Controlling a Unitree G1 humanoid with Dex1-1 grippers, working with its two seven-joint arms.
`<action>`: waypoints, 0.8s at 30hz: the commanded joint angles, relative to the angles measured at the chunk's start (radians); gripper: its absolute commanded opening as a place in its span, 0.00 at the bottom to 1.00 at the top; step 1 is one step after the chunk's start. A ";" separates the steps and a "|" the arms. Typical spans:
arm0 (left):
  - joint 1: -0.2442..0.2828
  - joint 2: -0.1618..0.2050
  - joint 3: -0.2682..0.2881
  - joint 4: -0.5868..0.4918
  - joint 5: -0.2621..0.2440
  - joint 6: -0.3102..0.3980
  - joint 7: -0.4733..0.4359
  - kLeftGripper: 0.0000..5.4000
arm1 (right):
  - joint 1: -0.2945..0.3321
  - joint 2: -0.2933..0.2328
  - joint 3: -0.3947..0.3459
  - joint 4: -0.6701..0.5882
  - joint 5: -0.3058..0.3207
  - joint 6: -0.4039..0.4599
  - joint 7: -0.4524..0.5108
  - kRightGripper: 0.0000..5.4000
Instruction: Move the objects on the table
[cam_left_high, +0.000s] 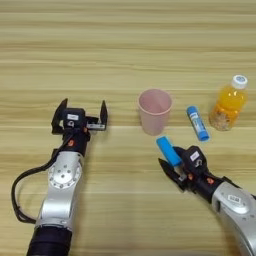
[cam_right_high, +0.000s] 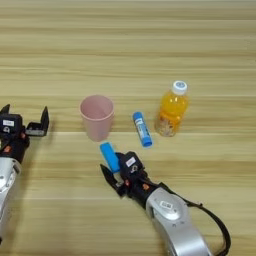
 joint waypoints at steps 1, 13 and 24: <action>0.004 0.000 0.000 -0.014 0.007 0.009 0.003 1.00 | 0.012 -0.010 -0.005 0.030 -0.016 0.026 -0.011 0.38; 0.004 0.001 0.001 -0.015 0.007 0.009 0.003 1.00 | 0.012 -0.012 -0.007 0.027 -0.022 0.018 -0.019 0.26; 0.006 -0.001 -0.001 -0.020 0.009 0.011 0.005 1.00 | 0.043 -0.027 -0.049 -0.066 0.006 0.022 -0.028 0.26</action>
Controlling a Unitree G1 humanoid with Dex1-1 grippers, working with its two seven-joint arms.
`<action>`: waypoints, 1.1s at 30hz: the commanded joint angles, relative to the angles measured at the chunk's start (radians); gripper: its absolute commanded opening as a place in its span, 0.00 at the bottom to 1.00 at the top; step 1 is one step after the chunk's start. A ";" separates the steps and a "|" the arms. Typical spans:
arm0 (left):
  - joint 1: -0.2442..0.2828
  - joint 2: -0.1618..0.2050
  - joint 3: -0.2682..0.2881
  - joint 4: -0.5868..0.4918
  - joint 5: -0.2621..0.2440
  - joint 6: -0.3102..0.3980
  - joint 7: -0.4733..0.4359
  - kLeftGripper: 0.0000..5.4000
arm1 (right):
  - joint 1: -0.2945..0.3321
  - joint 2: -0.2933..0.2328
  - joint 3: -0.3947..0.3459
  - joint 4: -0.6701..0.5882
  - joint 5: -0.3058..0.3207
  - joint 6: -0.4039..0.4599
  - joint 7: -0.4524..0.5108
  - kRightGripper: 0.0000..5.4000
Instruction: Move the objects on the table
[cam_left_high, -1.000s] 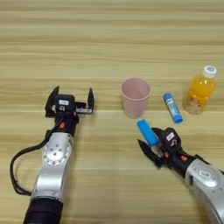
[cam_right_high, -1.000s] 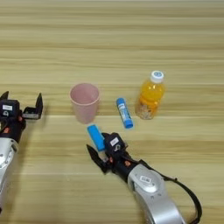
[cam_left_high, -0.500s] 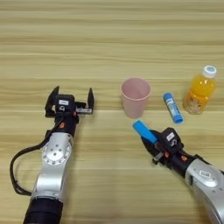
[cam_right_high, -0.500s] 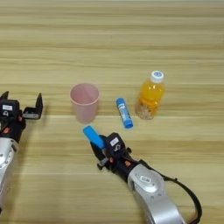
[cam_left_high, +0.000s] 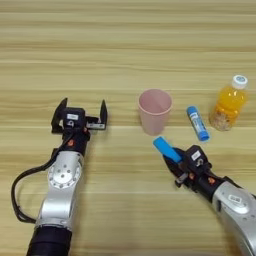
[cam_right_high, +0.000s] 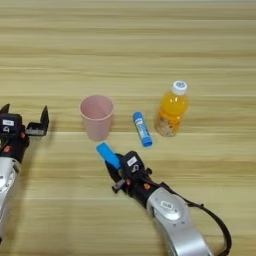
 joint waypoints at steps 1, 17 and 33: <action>0.004 -0.002 -0.002 -0.011 0.009 0.011 0.006 1.00 | 0.035 -0.021 -0.039 -0.066 0.017 0.033 -0.005 0.26; -0.003 -0.010 -0.003 0.000 0.016 0.009 0.014 1.00 | 0.140 -0.097 -0.321 -0.268 0.143 0.104 -0.019 0.26; -0.011 -0.008 -0.005 0.012 0.017 0.005 0.016 1.00 | 0.095 -0.149 -0.469 -0.072 0.112 0.164 -0.091 0.26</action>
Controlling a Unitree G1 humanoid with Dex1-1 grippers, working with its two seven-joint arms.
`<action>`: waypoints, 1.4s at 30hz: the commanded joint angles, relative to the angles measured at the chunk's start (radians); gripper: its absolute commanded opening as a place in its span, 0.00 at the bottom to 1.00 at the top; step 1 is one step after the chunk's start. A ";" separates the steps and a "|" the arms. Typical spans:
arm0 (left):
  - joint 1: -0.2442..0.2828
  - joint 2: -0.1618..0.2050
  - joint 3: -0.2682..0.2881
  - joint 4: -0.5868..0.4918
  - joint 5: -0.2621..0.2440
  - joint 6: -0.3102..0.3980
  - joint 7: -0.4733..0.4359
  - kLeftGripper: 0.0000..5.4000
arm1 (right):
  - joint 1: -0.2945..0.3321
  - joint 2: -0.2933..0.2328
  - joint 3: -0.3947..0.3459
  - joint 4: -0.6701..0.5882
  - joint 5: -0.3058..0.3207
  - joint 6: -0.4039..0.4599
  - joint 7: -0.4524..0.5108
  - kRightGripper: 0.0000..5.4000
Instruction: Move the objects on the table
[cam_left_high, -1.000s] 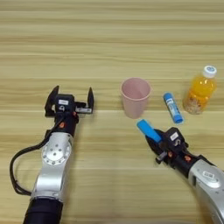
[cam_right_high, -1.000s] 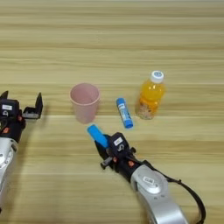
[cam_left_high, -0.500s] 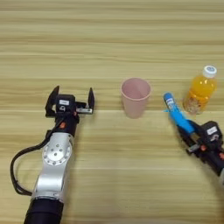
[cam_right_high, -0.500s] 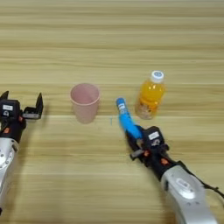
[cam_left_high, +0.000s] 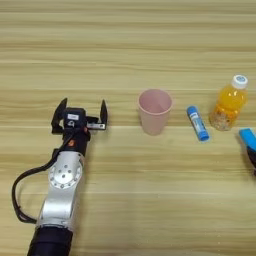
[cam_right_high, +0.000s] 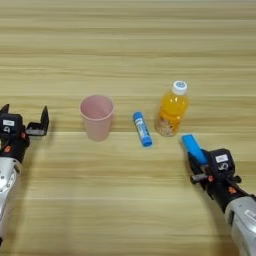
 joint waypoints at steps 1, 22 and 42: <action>-0.010 -0.003 -0.003 0.010 0.007 0.006 0.002 1.00 | -0.051 0.003 0.007 0.071 -0.042 0.006 -0.043 0.26; -0.003 0.001 -0.002 -0.001 0.003 0.007 -0.003 1.00 | -0.240 0.092 0.037 0.361 -0.058 -0.144 -0.109 0.38; 0.006 0.005 -0.003 -0.012 0.000 0.004 -0.018 1.00 | -0.201 0.126 0.014 0.237 -0.025 -0.215 -0.126 0.74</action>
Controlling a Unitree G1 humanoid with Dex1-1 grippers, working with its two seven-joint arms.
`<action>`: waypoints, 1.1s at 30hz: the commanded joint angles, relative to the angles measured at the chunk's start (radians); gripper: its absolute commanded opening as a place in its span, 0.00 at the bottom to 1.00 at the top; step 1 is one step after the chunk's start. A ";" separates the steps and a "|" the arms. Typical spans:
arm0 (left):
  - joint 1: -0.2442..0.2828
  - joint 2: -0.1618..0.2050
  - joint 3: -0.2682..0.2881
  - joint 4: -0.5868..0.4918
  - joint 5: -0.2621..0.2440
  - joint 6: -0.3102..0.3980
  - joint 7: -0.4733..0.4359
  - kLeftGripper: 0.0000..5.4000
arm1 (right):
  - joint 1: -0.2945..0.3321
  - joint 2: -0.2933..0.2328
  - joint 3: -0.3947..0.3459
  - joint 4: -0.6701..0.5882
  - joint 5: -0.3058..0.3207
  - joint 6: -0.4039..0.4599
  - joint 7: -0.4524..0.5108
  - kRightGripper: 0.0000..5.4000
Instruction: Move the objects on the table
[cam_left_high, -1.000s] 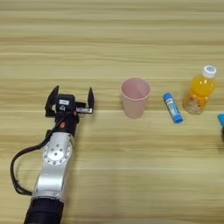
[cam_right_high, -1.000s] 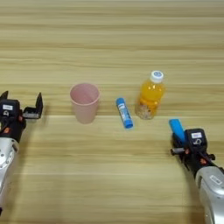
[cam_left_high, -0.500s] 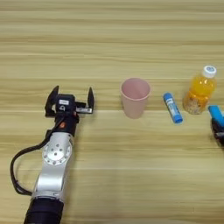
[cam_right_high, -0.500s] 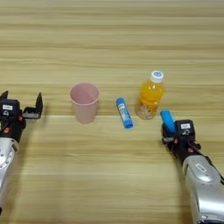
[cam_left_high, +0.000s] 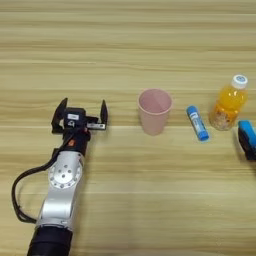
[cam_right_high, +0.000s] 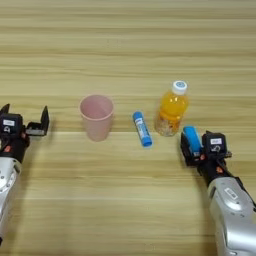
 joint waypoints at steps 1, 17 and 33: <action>0.012 0.005 0.000 -0.017 0.001 0.002 -0.007 1.00 | 0.004 0.013 0.003 -0.011 -0.001 -0.002 -0.009 0.77; 0.175 0.071 -0.082 -0.190 -0.043 0.078 -0.203 1.00 | -0.010 0.043 -0.009 -0.020 -0.010 -0.013 -0.077 1.00; 0.180 0.093 -0.139 -0.202 -0.041 0.087 -0.280 1.00 | -0.033 0.059 -0.095 -0.015 -0.002 -0.046 -0.183 1.00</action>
